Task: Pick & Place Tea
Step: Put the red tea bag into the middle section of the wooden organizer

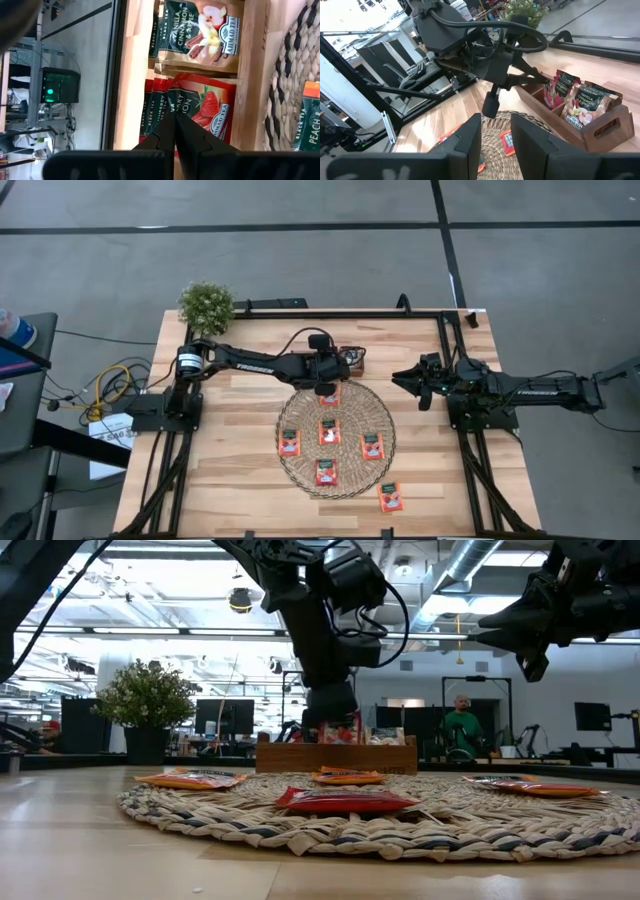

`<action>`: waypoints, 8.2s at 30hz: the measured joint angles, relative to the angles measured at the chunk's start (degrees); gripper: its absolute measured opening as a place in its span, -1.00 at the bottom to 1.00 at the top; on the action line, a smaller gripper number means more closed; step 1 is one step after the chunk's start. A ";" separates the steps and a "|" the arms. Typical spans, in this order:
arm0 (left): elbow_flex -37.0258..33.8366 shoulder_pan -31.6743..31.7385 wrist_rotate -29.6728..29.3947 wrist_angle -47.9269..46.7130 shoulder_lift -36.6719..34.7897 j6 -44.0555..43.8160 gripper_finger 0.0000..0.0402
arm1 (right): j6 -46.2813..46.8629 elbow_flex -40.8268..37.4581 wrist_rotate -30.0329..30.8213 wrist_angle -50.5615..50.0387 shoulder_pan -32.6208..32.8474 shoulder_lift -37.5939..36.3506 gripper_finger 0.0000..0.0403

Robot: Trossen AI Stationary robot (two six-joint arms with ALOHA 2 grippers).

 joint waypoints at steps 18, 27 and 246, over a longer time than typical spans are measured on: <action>0.00 0.00 0.00 -0.71 -0.04 -1.27 -0.98 | 0.00 0.01 0.00 0.00 0.00 0.00 -0.52; 0.00 0.00 1.95 -0.71 -0.04 -1.25 -0.67 | 0.00 0.01 0.00 0.00 0.00 0.00 -0.52; 5.61 -26.60 26.69 -18.94 5.45 -47.36 -0.27 | -2.14 -0.01 0.02 -1.19 -0.01 0.04 -0.52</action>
